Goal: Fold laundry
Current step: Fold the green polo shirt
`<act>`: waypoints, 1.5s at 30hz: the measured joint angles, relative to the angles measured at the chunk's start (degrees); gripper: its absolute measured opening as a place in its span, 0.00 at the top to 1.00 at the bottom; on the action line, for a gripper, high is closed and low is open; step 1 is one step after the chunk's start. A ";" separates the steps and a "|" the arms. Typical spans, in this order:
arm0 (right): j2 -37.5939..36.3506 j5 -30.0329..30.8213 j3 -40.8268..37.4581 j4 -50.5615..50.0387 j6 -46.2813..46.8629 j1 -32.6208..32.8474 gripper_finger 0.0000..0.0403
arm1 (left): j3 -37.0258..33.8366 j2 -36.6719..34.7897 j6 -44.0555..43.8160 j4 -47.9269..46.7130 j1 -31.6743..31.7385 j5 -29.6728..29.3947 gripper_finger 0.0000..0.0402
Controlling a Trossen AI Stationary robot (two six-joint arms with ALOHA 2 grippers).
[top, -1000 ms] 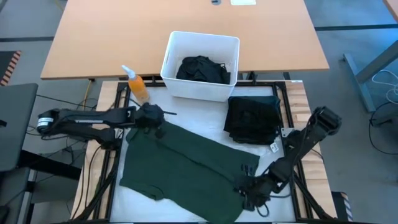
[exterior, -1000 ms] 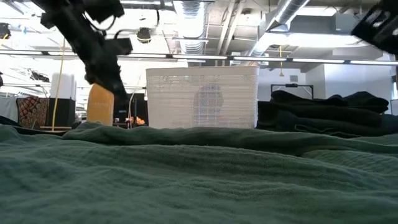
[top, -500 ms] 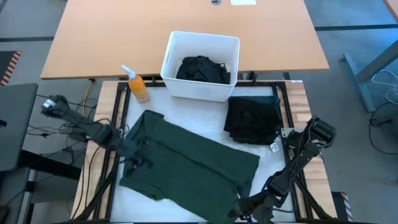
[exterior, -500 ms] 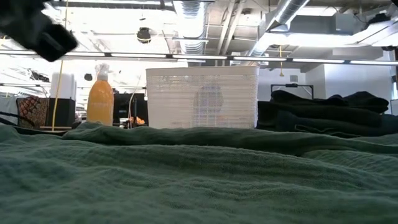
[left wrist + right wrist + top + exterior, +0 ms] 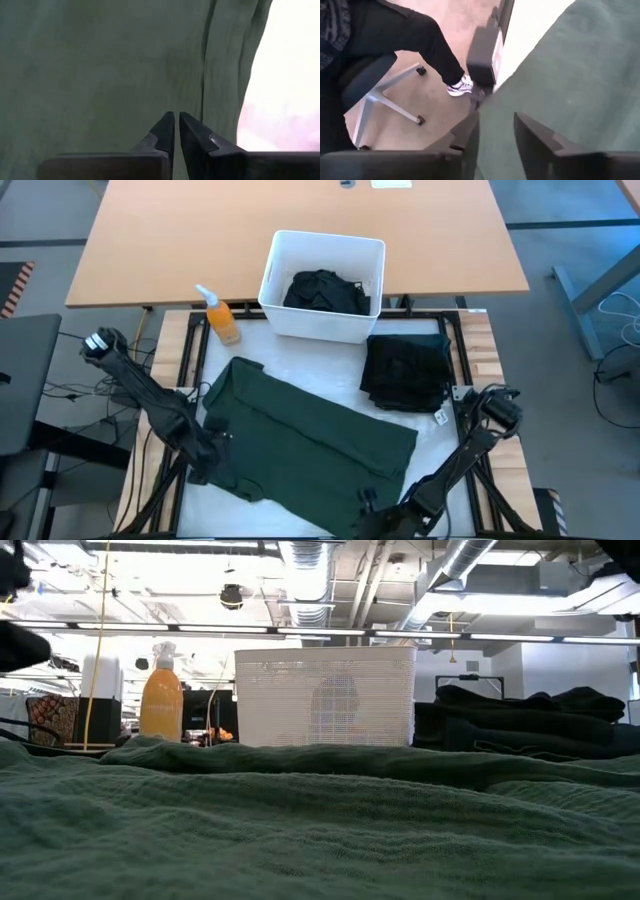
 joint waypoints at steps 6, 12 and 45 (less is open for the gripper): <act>6.70 0.00 6.81 -1.66 0.06 -0.90 0.45 | 0.00 4.26 4.75 -1.22 -1.17 3.88 0.83; 10.34 -0.03 11.95 -2.78 0.11 -0.93 0.41 | 0.00 7.66 3.92 -0.69 -1.23 5.15 0.68; 14.38 0.80 13.59 -14.13 14.77 2.13 0.91 | 0.47 18.69 -0.16 5.37 -3.66 4.75 0.98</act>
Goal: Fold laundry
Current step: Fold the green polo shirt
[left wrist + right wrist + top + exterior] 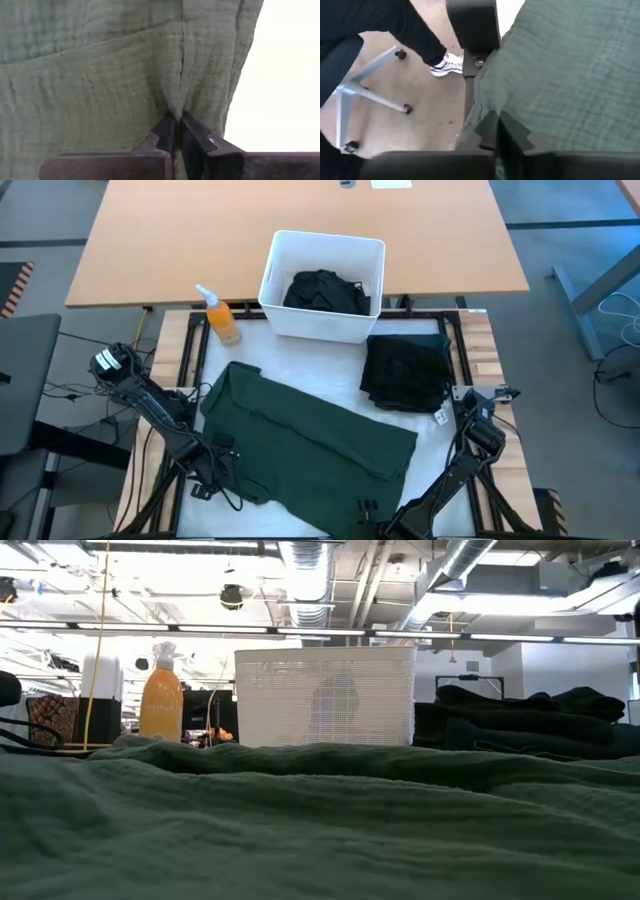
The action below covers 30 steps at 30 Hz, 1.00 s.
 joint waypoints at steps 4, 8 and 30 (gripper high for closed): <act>-2.42 -1.40 -0.37 -1.61 0.09 -0.26 0.95 | 2.72 -1.79 1.56 -4.93 0.20 -1.79 1.00; -6.64 -0.07 -0.31 -3.67 0.49 -0.23 0.95 | 8.96 -4.19 3.17 -15.36 1.51 -8.40 1.00; -19.78 7.16 -0.20 -48.34 18.78 -5.57 0.97 | 19.88 -7.24 19.20 -34.97 27.03 -36.78 1.00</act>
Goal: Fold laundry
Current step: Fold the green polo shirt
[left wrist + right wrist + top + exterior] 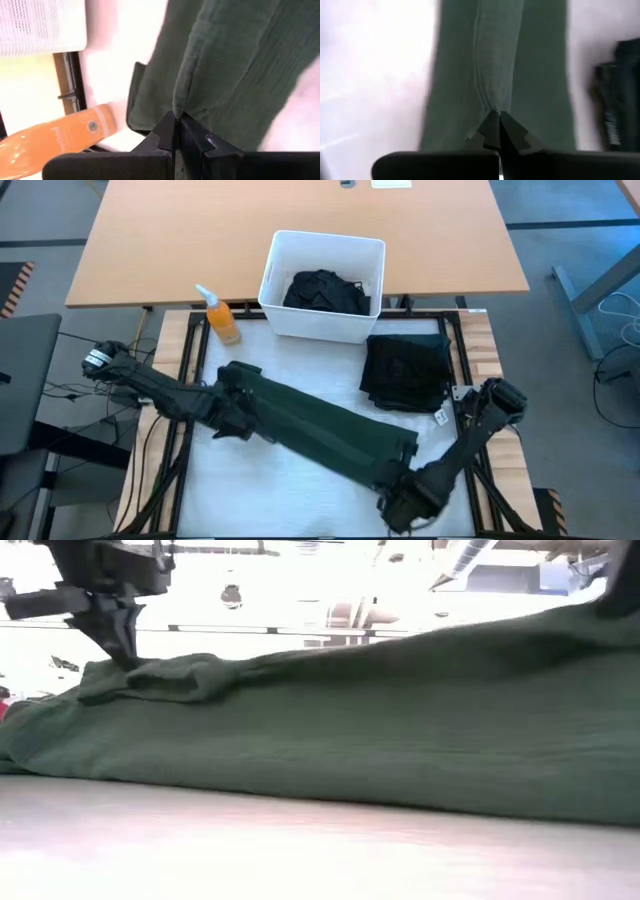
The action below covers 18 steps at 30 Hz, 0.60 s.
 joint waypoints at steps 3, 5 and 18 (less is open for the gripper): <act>0.84 -0.06 -0.06 -3.61 0.09 -2.33 0.97 | -0.02 0.00 3.79 3.15 4.01 1.52 1.00; 0.82 -0.57 -1.32 -3.69 -0.56 -3.70 0.97 | -0.08 0.00 5.98 5.47 6.26 2.66 1.00; 0.73 -5.23 -12.76 -1.51 3.96 -8.42 0.80 | -8.01 0.31 10.77 12.24 15.81 6.05 1.00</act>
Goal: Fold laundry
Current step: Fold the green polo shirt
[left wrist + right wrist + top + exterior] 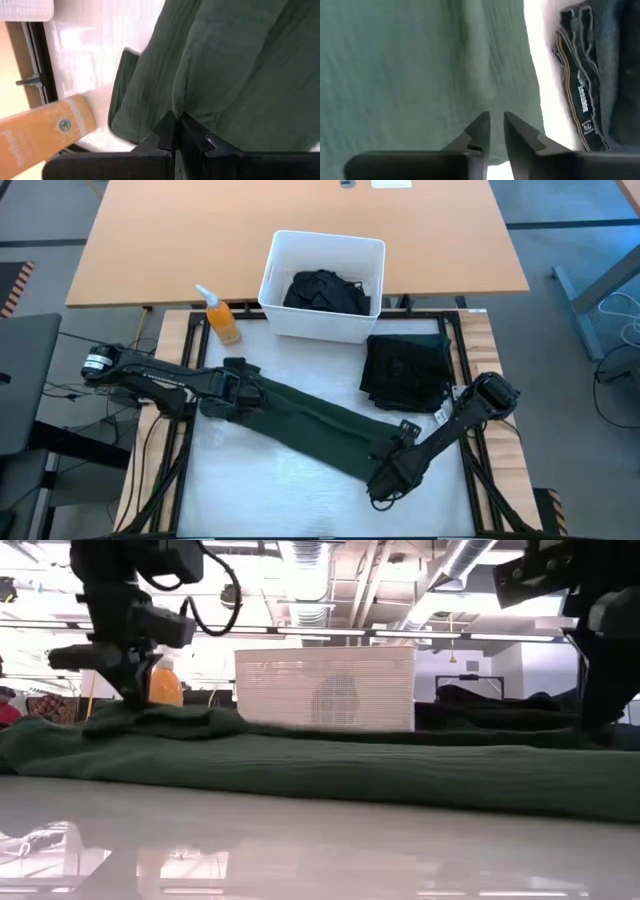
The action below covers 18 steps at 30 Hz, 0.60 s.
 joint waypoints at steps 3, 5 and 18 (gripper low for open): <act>-0.02 -0.70 0.19 -0.73 -0.68 -0.80 0.72 | -1.46 0.00 0.93 3.45 0.74 0.17 1.00; 0.00 -1.81 1.14 -3.18 -1.26 -1.33 0.67 | -1.88 0.00 1.74 5.62 0.88 -1.12 1.00; -0.11 12.95 6.07 7.65 -2.21 4.20 0.53 | 7.96 -0.49 1.23 -8.01 1.08 -7.46 0.75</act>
